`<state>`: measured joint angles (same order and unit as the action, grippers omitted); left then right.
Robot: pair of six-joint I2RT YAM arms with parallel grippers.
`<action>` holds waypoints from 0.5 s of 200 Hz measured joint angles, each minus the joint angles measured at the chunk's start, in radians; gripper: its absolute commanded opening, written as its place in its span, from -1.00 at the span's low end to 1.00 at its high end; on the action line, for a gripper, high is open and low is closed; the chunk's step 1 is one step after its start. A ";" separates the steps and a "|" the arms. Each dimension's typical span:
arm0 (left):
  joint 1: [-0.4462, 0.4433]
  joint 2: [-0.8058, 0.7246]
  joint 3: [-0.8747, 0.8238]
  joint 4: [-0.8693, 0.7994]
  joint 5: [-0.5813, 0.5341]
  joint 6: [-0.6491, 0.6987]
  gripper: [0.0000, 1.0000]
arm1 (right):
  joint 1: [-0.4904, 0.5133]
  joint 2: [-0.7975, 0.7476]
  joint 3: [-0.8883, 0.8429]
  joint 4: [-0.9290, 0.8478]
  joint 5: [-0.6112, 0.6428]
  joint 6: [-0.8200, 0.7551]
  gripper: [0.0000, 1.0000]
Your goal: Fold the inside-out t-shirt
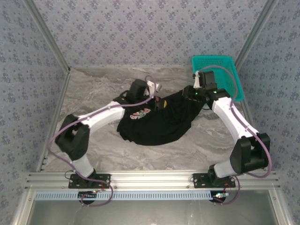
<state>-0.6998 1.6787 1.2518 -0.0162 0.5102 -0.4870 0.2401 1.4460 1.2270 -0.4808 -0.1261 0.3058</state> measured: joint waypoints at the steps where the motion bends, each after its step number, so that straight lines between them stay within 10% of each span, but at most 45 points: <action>1: 0.001 -0.004 0.000 -0.001 0.002 -0.003 -1.00 | 0.002 0.000 0.000 -0.001 0.002 -0.002 -0.24; 100: 0.076 -0.096 0.000 -0.150 0.174 -0.117 -1.00 | 0.209 -0.339 -0.378 0.168 -0.130 -0.090 0.22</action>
<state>-0.6235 1.5829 1.2518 -0.1658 0.6846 -0.6037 0.4488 1.1072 0.8494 -0.3130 -0.2558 0.2157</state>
